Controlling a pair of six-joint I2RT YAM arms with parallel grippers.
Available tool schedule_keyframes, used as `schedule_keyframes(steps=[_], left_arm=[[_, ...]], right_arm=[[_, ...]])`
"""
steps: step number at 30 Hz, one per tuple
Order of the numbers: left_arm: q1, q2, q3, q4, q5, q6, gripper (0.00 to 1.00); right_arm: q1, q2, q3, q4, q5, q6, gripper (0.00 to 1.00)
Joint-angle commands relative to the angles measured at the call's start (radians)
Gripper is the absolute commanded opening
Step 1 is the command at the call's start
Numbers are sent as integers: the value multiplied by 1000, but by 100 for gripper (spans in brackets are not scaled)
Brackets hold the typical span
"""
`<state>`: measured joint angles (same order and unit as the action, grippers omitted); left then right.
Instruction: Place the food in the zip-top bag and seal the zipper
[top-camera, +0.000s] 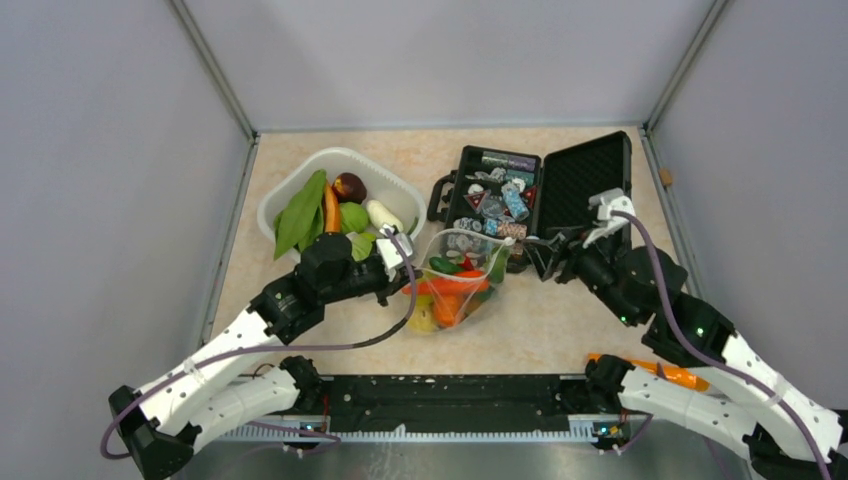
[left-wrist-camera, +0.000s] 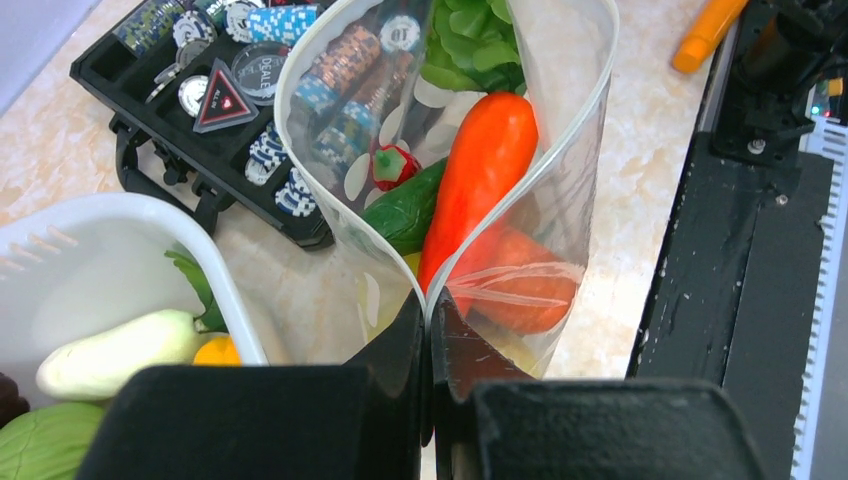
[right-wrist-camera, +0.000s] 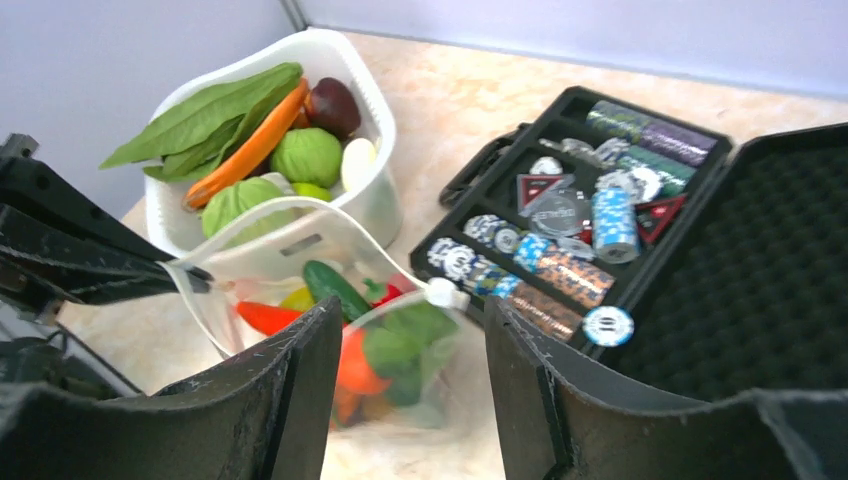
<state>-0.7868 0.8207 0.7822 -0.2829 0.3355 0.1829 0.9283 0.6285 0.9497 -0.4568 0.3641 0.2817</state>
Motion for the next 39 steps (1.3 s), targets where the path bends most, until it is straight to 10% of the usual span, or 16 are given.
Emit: schedule_keyframes(steps=[1, 11, 19, 28, 39], left_arm=[[5, -35, 36, 1, 38, 61, 0], [6, -27, 67, -30, 59, 113, 0], [8, -50, 57, -42, 39, 127, 0], [13, -2, 100, -59, 105, 151, 0], [14, 3, 99, -49, 122, 161, 0]], right_arm=[[-15, -92, -49, 6, 73, -140, 54], [-143, -5, -29, -95, -2, -88, 69], [-886, 185, 1, 115, -1222, -130, 72], [-907, 163, -417, 874, -1454, 21, 83], [-873, 277, -444, 971, -1626, -127, 81]])
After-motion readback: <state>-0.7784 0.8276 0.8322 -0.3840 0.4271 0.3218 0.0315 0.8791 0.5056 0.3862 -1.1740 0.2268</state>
